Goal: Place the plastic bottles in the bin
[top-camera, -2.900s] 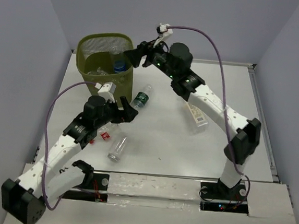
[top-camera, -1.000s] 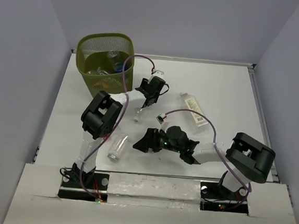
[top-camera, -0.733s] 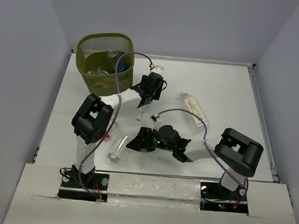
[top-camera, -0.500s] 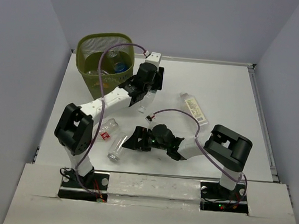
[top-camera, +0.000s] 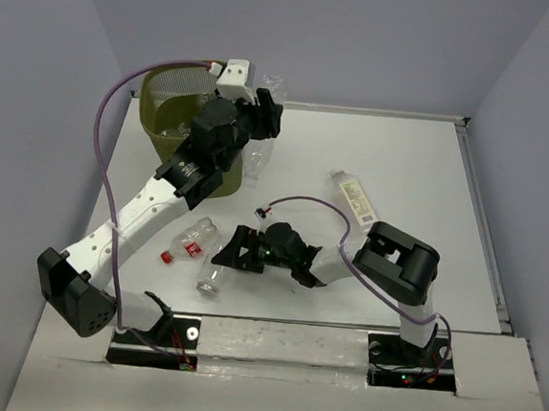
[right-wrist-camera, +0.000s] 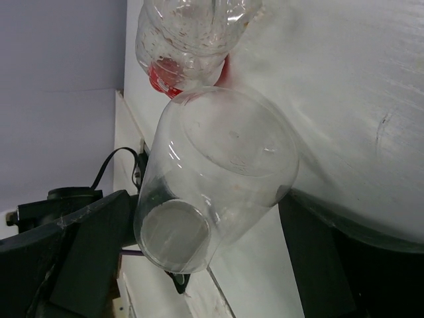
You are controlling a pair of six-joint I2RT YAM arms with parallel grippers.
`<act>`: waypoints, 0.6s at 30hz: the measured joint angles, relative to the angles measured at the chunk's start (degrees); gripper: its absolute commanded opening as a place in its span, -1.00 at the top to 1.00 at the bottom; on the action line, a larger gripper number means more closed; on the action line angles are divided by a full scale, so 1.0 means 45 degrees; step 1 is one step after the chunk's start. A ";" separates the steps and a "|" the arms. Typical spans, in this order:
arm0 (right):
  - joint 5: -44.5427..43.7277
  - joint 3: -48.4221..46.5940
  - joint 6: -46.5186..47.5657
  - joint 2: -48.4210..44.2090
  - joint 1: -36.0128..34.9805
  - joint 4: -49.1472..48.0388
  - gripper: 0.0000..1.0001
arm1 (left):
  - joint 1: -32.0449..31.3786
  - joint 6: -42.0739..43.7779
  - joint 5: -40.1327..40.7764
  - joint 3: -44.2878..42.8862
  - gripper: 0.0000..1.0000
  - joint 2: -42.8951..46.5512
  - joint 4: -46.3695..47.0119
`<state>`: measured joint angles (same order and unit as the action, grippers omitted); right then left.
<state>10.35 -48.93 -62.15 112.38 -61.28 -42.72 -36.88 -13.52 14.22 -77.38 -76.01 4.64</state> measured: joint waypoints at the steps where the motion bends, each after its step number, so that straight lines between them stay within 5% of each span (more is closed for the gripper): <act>1: 0.0005 -0.0058 -0.0078 0.0083 0.0000 -0.0049 -0.79 | 0.0126 0.0024 0.0078 -0.0073 0.02 0.0165 -0.0160; 8: -0.0010 0.0073 -0.0661 0.0296 0.0165 -0.0389 -0.34 | 0.3075 -0.0073 0.0170 -0.0126 0.02 0.1015 -0.1690; 10: -0.0019 0.0291 -0.0767 0.0262 0.0223 -0.0588 -0.08 | 0.3944 -0.0068 0.0267 -0.0126 0.02 0.1175 -0.1972; 18: -0.0486 0.1477 -0.0529 -0.0709 0.0393 -0.0709 0.17 | 0.5872 -0.0029 0.0325 -0.0257 0.01 0.1122 -0.2127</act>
<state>8.16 -42.28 -64.53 109.19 -59.51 -45.91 -10.46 -13.65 15.68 -78.54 -70.96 -4.93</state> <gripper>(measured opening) 0.755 0.639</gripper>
